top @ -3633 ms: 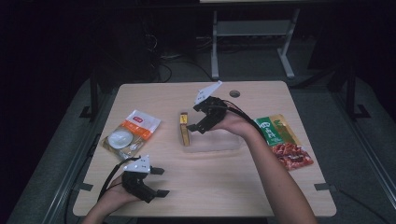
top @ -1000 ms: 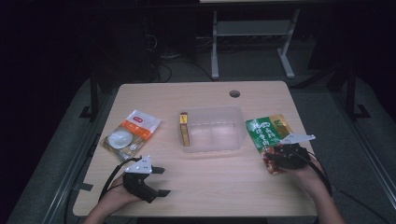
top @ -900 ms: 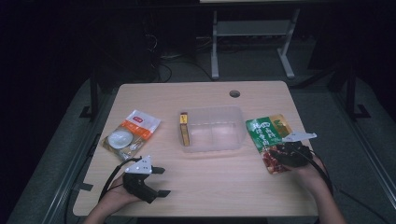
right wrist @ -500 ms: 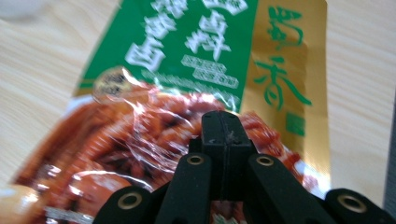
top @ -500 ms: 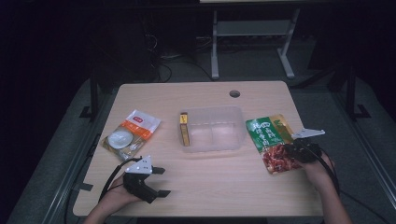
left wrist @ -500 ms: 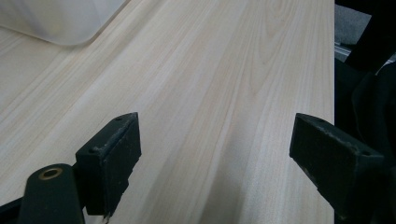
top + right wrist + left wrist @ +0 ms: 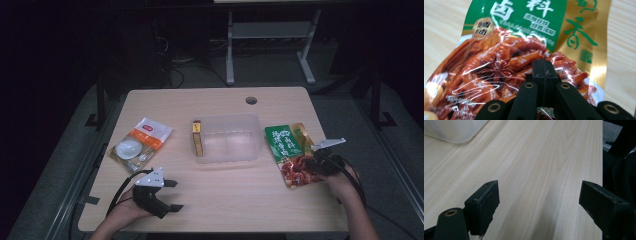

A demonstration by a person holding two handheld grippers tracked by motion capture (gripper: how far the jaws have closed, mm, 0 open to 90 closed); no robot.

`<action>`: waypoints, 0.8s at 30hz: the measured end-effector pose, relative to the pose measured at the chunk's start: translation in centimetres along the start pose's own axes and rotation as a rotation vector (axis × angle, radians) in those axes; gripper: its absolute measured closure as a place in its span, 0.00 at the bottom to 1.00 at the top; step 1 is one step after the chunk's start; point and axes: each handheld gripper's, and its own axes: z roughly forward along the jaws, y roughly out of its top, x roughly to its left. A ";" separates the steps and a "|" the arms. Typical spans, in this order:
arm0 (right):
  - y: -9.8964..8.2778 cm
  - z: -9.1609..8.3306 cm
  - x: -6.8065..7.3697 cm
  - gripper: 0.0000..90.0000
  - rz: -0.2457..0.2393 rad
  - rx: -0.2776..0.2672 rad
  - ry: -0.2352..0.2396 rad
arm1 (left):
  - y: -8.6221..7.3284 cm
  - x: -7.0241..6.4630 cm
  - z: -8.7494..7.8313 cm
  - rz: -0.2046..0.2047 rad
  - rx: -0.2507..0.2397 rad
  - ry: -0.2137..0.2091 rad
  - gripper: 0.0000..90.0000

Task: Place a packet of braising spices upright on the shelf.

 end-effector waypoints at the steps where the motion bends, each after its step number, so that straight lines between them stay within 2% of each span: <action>1: 0.0 -0.1 0.3 1.00 -0.018 0.006 -0.002 | 0.0 0.0 0.0 0.000 0.000 0.000 0.18; 4: 0.0 -0.3 1.2 1.00 -0.048 0.021 0.016 | 0.0 -0.1 0.0 -0.007 0.004 -0.001 0.18; 5: 0.0 -0.3 1.2 1.00 -0.048 0.021 0.016 | 0.0 -0.1 0.0 -0.007 0.004 -0.001 0.18; 8: -0.3 -0.6 1.8 1.00 -0.054 0.027 0.062 | 0.0 -0.1 0.0 -0.009 0.006 -0.003 0.18; 10: -0.3 -0.7 2.1 1.00 -0.062 0.026 0.065 | 0.0 -0.1 0.0 -0.008 0.005 -0.004 0.18; 14: -0.1 -0.5 3.1 1.00 -0.086 0.018 0.132 | 0.0 -0.1 0.0 -0.006 0.007 -0.004 0.18; 16: 0.3 -0.3 3.6 1.00 -0.107 0.019 0.126 | 0.0 -0.1 0.1 -0.005 0.003 -0.004 0.18; 18: 0.5 -0.1 4.0 1.00 -0.114 0.013 0.155 | 0.0 -0.1 0.1 -0.006 0.002 -0.004 0.18; 24: 1.6 0.6 5.5 1.00 -0.158 0.002 0.162 | 0.0 0.0 0.2 -0.004 0.006 -0.001 0.18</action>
